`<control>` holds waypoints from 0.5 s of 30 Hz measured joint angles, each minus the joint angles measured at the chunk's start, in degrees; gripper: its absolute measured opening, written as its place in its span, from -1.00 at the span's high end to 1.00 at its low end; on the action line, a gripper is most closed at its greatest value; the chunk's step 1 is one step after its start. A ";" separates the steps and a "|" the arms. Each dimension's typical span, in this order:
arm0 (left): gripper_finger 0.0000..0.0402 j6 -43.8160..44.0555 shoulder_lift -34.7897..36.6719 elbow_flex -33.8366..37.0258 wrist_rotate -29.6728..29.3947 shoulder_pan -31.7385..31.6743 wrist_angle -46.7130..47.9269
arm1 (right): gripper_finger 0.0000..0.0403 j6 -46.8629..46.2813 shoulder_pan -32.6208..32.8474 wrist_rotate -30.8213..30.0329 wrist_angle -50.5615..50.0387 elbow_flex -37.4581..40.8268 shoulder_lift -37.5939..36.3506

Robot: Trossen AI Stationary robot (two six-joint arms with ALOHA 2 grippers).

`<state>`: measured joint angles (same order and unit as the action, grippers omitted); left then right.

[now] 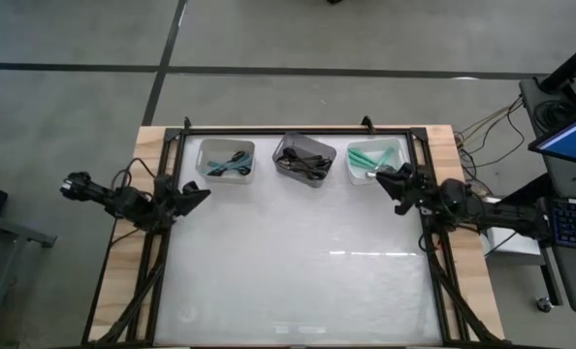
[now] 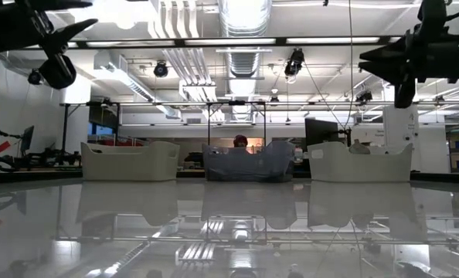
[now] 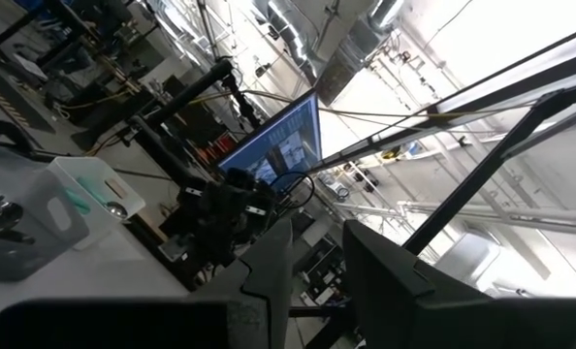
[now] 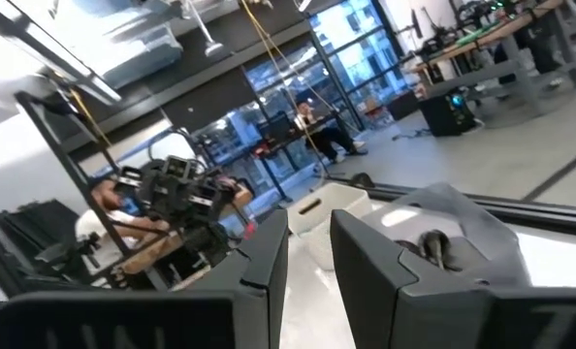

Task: Sort silverware by color (type)
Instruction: Return to Home Position

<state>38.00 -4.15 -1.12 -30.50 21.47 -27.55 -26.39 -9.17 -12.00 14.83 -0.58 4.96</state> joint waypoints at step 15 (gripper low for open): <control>0.61 0.00 -2.47 -0.03 0.00 0.01 0.17 | 0.64 -0.01 -2.89 -0.01 0.00 0.00 1.96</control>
<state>38.00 -6.62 -1.15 -30.50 21.49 -27.38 -26.39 -12.05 -12.01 14.83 -0.58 6.92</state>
